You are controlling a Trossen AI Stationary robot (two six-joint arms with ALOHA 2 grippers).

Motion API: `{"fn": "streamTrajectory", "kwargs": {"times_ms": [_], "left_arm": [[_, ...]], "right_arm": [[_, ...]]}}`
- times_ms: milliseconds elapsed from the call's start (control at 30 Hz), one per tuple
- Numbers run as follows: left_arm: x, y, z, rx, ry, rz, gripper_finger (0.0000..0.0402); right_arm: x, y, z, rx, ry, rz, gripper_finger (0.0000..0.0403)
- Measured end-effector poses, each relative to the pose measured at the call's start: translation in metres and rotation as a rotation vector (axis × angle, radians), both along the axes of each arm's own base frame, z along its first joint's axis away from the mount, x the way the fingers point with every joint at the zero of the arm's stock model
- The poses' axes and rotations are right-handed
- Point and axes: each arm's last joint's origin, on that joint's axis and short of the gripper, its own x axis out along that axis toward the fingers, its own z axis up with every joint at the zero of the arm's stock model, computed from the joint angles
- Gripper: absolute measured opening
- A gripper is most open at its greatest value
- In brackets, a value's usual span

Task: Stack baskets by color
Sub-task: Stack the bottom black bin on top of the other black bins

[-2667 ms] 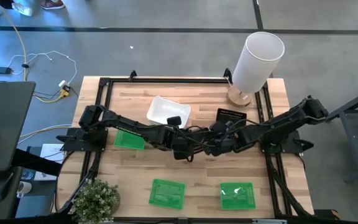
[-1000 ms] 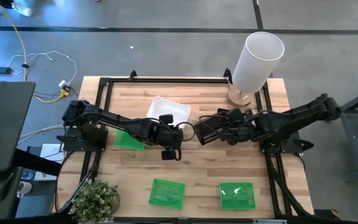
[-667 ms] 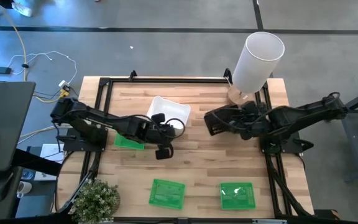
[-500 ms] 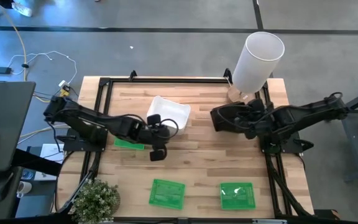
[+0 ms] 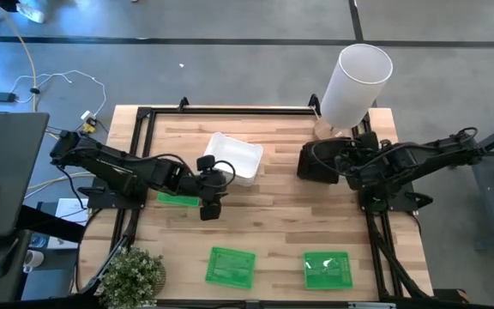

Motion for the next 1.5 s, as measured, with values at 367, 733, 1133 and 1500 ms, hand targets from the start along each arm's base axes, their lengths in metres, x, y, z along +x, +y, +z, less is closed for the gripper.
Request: {"fn": "streamTrajectory", "kwargs": {"times_ms": [367,733,1133,1500], "left_arm": [[0.0,0.0,-0.001,0.009,0.011,-0.007,0.0133],[0.0,0.0,-0.001,-0.007,0.012,-0.016,0.0133],[0.0,0.0,-0.001,-0.011,0.01,-0.011,0.0133],[0.0,0.0,-0.001,0.004,0.018,-0.031,0.0133]], "right_arm": [[-0.02,-0.006,-0.013,-0.024,-0.01,-0.05,0.0],[-0.039,-0.011,-0.048,0.114,-0.262,-0.09,0.0],[-0.035,-0.006,-0.052,0.333,-0.445,-0.171,0.0],[-0.027,-0.004,-0.048,0.386,-0.485,-0.246,0.0]]}}
